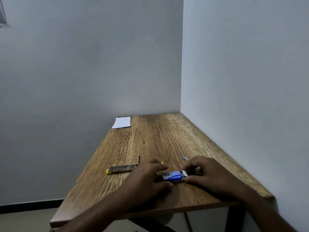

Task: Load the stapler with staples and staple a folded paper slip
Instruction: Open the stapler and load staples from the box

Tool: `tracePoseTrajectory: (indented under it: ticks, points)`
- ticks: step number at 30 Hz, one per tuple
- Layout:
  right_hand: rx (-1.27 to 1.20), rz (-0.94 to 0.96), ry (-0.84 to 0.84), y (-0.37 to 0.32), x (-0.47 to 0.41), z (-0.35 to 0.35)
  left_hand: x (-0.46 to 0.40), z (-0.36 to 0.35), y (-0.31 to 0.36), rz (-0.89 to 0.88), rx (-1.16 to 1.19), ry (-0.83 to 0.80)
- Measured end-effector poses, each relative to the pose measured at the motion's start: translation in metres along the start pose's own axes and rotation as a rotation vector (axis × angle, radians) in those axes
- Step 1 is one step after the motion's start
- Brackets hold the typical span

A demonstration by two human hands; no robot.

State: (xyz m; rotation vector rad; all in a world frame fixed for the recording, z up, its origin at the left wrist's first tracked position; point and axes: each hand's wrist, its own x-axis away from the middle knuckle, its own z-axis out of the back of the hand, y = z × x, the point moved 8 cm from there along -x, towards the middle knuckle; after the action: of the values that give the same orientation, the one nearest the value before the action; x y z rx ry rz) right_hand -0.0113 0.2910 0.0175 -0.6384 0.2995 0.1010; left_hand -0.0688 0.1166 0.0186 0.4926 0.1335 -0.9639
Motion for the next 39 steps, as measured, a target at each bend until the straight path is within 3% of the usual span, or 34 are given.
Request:
tracePoseTrajectory:
  ticks: [15, 24, 39]
  points:
    - [0.015, -0.010, 0.009, 0.009, -0.003, 0.008, 0.001, -0.001, -0.006, 0.017, 0.147, 0.098]
    - [0.258, 0.117, -0.103, -0.028, -0.023, -0.001, 0.004, -0.001, -0.005, -0.006, 0.140, 0.146]
    - [0.193, 0.045, -0.124, -0.020, -0.018, 0.007, 0.004, 0.000, -0.006, -0.005, 0.151, 0.163]
